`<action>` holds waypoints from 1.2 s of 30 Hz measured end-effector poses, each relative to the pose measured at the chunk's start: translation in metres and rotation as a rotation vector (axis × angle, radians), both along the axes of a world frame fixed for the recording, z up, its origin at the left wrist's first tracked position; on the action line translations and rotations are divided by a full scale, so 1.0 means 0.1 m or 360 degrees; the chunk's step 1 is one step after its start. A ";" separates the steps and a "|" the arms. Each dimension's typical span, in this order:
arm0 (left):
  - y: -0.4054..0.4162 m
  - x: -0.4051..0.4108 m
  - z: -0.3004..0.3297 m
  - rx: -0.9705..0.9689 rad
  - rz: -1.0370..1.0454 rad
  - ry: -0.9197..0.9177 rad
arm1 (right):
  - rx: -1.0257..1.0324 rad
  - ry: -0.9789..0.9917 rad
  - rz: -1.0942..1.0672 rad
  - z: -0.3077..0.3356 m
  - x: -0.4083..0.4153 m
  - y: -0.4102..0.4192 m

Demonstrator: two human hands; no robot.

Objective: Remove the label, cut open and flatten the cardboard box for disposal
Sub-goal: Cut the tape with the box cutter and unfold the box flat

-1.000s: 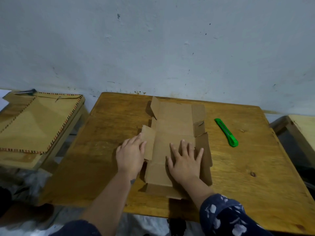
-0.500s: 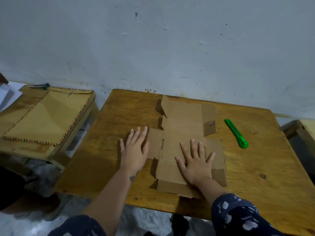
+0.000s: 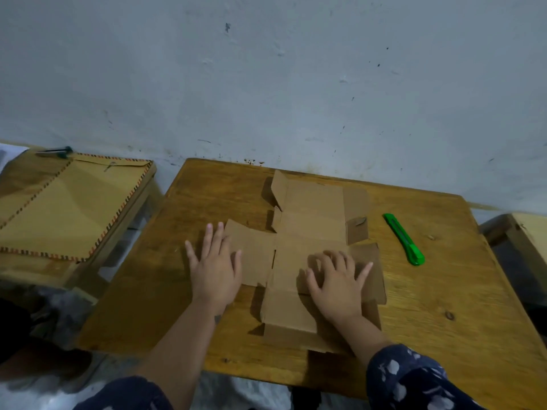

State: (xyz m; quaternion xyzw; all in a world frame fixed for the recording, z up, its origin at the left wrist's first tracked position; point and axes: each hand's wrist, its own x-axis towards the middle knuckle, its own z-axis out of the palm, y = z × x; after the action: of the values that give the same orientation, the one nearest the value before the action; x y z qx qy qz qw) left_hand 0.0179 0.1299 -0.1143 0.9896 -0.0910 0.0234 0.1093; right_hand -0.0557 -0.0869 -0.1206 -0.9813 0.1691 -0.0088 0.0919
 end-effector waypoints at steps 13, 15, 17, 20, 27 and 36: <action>-0.84 0.30 0.02 0.0272 -0.0449 0.0223 | -0.0031 0.0087 -0.0320 0.11 0.92 -0.96; -0.79 0.30 -0.08 0.0292 -0.0409 0.0257 | 0.0083 0.0034 -0.0441 0.10 0.98 -1.06; -0.72 0.31 -0.14 0.0321 -0.0401 0.0230 | 0.0181 -0.0017 -0.0478 0.09 1.05 -1.14; -0.65 0.33 -0.23 0.0310 -0.0408 0.0262 | 0.0449 -0.0122 -0.0498 0.07 1.19 -1.22; -0.68 0.37 -0.29 0.0183 -0.0348 0.0259 | 0.0859 -0.0321 -0.0740 0.04 1.41 -1.32; -0.72 0.44 -0.32 -0.0039 -0.0278 0.0156 | 0.1220 -0.0408 -0.0969 0.27 1.52 -1.36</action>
State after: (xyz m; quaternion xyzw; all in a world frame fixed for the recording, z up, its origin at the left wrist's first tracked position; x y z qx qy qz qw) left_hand 0.0619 0.0582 -0.1466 0.9764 -0.1711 -0.0336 0.1273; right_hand 0.0968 -0.2230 -0.0934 -0.7742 0.4261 -0.0929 0.4588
